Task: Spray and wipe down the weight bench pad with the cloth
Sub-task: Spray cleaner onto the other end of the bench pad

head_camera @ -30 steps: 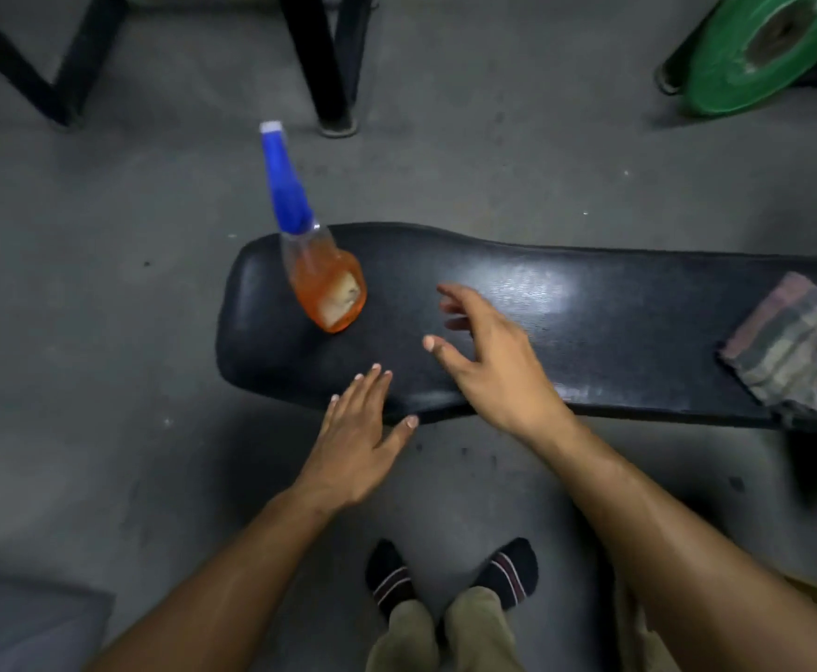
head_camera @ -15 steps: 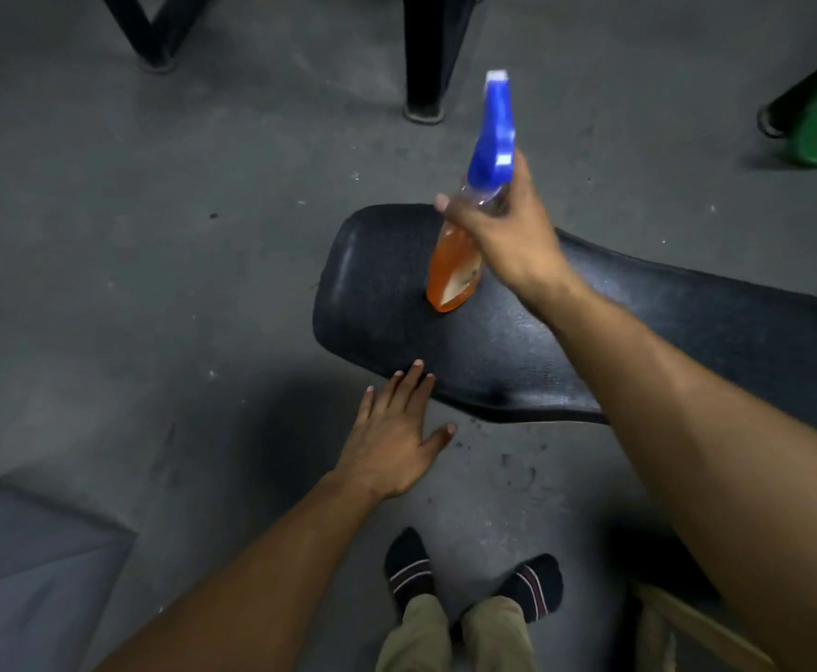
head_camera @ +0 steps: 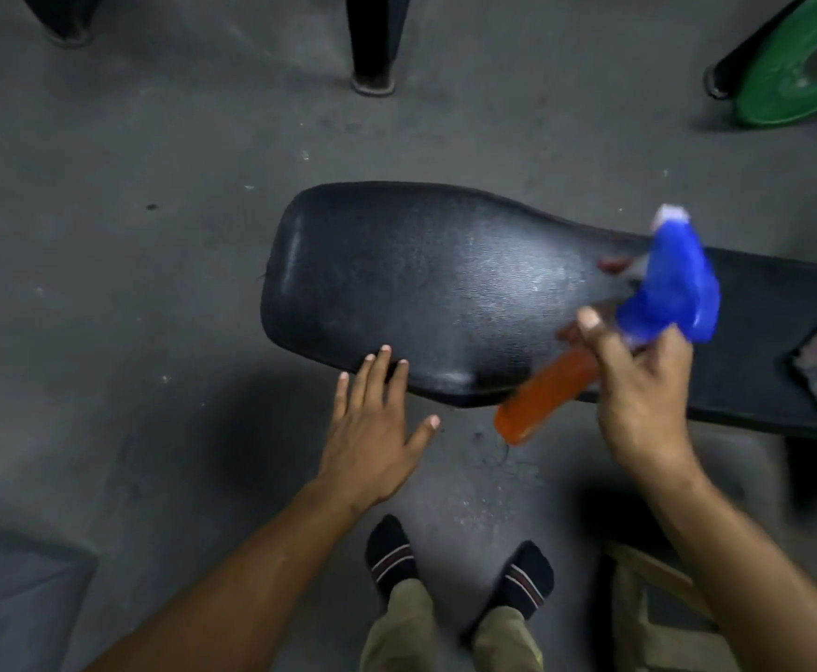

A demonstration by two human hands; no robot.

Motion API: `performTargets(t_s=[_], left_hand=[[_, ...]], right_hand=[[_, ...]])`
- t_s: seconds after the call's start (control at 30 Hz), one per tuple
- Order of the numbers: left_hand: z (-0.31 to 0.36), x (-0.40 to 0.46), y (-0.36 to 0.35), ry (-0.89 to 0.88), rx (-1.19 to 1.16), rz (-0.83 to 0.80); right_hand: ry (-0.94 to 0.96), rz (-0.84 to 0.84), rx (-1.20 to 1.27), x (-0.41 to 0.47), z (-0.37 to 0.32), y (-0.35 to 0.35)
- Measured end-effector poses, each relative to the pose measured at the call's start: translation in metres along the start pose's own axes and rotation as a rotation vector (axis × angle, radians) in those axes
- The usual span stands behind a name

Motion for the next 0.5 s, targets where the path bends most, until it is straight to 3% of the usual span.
performTargets(t_s=[0.2,0.33,0.5], left_hand=[[0.047,0.022,-0.003,-0.128,0.070,-0.016],[0.077,0.039,-0.007,-0.078,0.048,-0.105],[0.097,0.049,-0.014,0.036,0.010,-0.249]], right_hand=[[-0.202,0.065,-0.104,-0.066,0.047,0.073],[-0.306,0.109,-0.160,-0.097,0.067,0.111],[-0.381,0.006,-0.233,-0.127,0.076,0.125]])
Point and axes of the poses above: each hand's wrist, its own x-axis towards the middle knuckle, its own y-axis out of the back of the hand, z = x × y, the point moved 3 cm from there along x, towards the middle knuckle, and after that the axes turned 10 degrees about -z, right-handed, at the moved point
